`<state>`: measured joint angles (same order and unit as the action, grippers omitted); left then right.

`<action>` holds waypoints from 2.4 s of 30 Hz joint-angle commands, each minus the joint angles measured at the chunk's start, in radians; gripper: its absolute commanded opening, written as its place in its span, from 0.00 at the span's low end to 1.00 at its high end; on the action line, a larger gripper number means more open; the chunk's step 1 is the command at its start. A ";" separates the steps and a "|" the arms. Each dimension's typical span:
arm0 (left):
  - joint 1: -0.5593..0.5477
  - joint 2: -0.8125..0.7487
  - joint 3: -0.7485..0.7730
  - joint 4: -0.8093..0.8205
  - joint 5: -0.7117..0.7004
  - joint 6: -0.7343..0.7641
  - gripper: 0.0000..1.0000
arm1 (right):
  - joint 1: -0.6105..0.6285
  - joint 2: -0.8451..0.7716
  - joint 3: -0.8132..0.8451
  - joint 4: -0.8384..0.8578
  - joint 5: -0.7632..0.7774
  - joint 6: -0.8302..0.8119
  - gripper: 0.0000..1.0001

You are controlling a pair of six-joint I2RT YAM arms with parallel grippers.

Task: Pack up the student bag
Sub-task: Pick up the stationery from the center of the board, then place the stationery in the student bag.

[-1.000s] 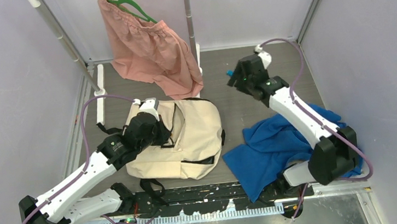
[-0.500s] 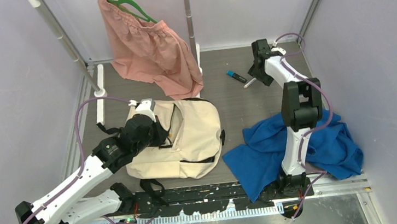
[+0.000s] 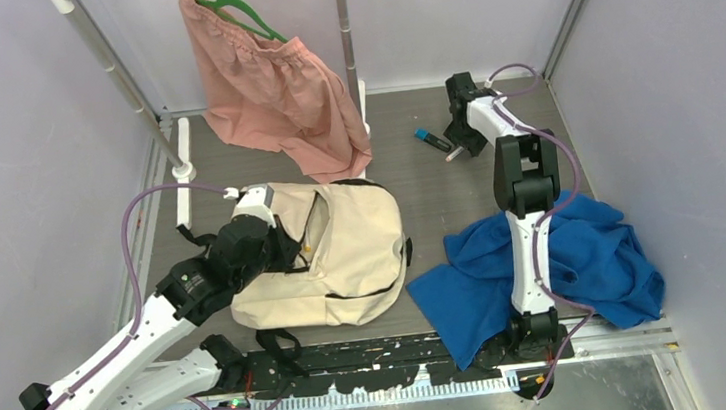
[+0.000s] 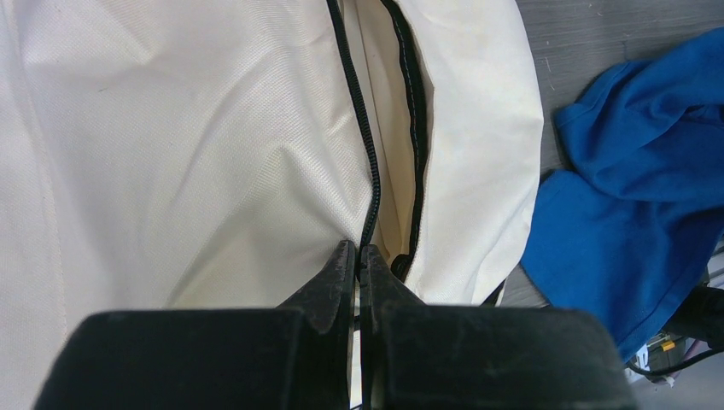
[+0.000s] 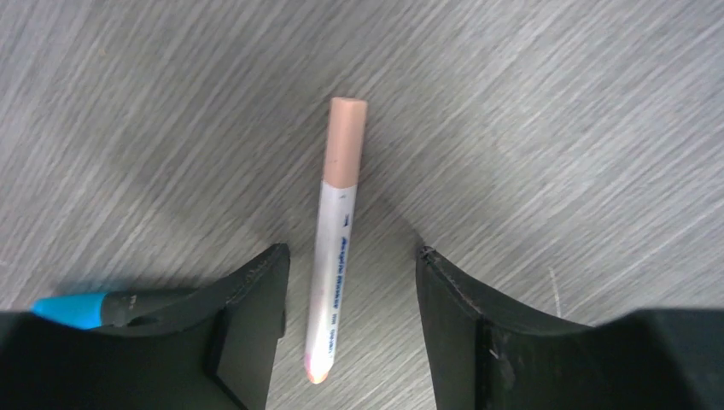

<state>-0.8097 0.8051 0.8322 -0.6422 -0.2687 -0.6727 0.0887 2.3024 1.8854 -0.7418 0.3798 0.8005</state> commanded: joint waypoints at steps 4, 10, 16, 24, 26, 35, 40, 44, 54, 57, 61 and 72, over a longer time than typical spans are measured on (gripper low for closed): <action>0.000 -0.007 0.015 0.048 -0.022 -0.001 0.00 | -0.001 -0.004 -0.021 -0.015 0.044 0.047 0.55; 0.000 0.002 0.013 0.056 -0.017 -0.002 0.00 | -0.010 -0.089 -0.160 0.019 -0.001 0.096 0.18; 0.000 0.020 0.016 0.073 -0.007 0.005 0.00 | -0.010 -0.322 -0.429 0.143 -0.064 0.122 0.01; 0.000 0.039 0.001 0.114 -0.001 0.004 0.00 | -0.007 -0.775 -0.828 0.338 -0.372 -0.018 0.01; 0.001 0.044 0.000 0.119 -0.009 0.002 0.00 | 0.009 -0.901 -0.945 0.423 -0.502 -0.034 0.01; 0.003 0.080 0.018 0.130 -0.004 0.013 0.00 | 0.459 -1.029 -0.869 0.384 -0.654 -0.098 0.01; 0.003 0.050 0.017 0.112 -0.030 0.010 0.00 | 0.639 -0.887 -0.750 0.506 -0.766 -0.029 0.01; 0.003 0.028 0.004 0.105 -0.041 0.006 0.00 | 0.659 -0.813 -0.763 0.786 -0.864 0.147 0.01; 0.004 0.031 0.002 0.111 -0.028 -0.002 0.00 | 0.747 -0.677 -0.631 0.553 -0.521 0.310 0.01; 0.004 0.026 -0.002 0.111 -0.025 -0.002 0.00 | 0.768 -0.642 -0.572 0.442 -0.431 0.344 0.01; 0.004 0.018 0.002 0.098 -0.034 -0.002 0.00 | 0.785 -0.591 -0.496 0.309 -0.339 0.348 0.01; 0.004 0.016 0.001 0.092 -0.036 -0.001 0.00 | 0.806 -0.621 -0.577 0.392 -0.361 0.298 0.19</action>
<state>-0.8097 0.8391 0.8249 -0.6041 -0.2802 -0.6724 0.8799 1.7172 1.2984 -0.3904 0.0151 1.1404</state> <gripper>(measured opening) 0.013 0.149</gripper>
